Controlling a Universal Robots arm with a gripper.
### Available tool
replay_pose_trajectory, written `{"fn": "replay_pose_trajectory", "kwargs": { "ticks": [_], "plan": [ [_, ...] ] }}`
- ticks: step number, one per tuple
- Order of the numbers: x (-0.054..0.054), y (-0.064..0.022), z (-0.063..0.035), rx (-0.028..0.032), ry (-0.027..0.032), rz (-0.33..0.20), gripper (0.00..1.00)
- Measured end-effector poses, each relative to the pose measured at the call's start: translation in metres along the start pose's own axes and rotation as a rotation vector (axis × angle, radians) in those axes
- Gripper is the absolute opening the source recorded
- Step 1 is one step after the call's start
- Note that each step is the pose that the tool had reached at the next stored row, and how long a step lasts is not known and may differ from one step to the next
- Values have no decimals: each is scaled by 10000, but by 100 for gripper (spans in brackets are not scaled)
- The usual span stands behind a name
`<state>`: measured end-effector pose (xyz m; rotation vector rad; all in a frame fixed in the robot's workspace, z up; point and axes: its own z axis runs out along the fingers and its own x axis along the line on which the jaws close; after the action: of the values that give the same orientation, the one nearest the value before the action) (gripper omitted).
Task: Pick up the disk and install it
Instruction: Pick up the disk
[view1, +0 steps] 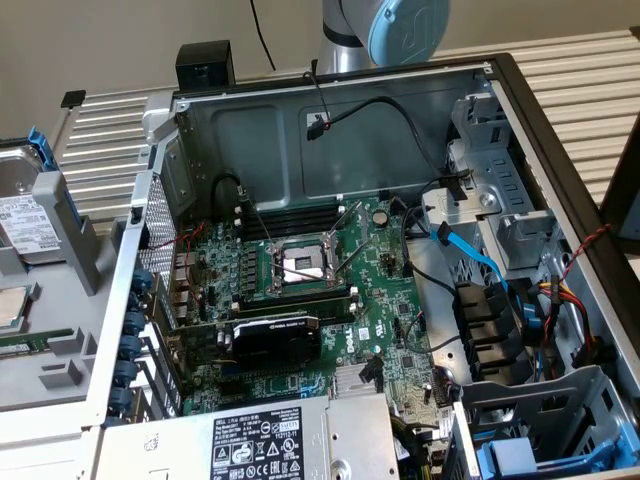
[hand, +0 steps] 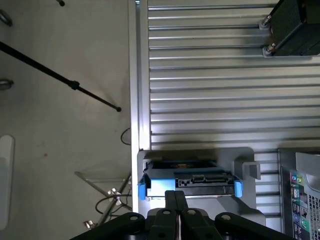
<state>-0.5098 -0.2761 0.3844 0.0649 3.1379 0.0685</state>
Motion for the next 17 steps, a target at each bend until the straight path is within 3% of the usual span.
{"fn": "replay_pose_trajectory", "kwargs": {
  "ticks": [3, 17],
  "plan": [
    [0, 1, 0, 12, 2, -63, 11],
    [0, 1, 0, 10, 111, -2605, 11]
  ]
}}
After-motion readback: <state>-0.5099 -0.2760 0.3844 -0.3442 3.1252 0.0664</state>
